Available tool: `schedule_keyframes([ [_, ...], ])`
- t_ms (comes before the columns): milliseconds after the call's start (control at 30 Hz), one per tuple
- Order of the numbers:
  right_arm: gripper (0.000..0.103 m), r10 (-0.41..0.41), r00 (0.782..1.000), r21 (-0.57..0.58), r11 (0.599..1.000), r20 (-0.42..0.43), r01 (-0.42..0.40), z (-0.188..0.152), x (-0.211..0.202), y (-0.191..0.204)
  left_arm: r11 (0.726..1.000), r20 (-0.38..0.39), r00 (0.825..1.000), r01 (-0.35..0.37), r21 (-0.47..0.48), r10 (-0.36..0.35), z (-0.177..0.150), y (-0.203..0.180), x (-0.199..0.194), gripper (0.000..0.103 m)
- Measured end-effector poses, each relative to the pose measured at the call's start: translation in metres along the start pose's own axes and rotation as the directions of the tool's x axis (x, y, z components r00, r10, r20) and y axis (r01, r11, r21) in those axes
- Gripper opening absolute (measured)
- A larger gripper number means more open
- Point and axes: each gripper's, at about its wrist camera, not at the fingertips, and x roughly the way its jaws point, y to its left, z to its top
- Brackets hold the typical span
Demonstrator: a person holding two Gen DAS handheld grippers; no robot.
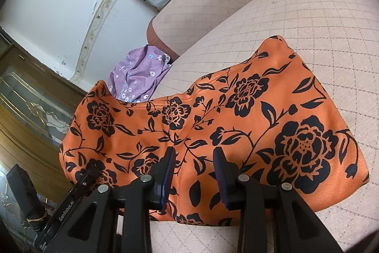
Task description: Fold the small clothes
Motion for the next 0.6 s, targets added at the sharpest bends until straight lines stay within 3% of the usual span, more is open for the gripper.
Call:
schedule_keyframes([
  [600, 0.036, 0.004, 1.000, 0.001, 1.000, -0.017, -0.004, -0.0023, 0.0034, 0.0005, 1.000, 0.000, 1.000, -0.001, -0.004, 0.001, -0.0002, 0.0008, 0.0002, 0.029],
])
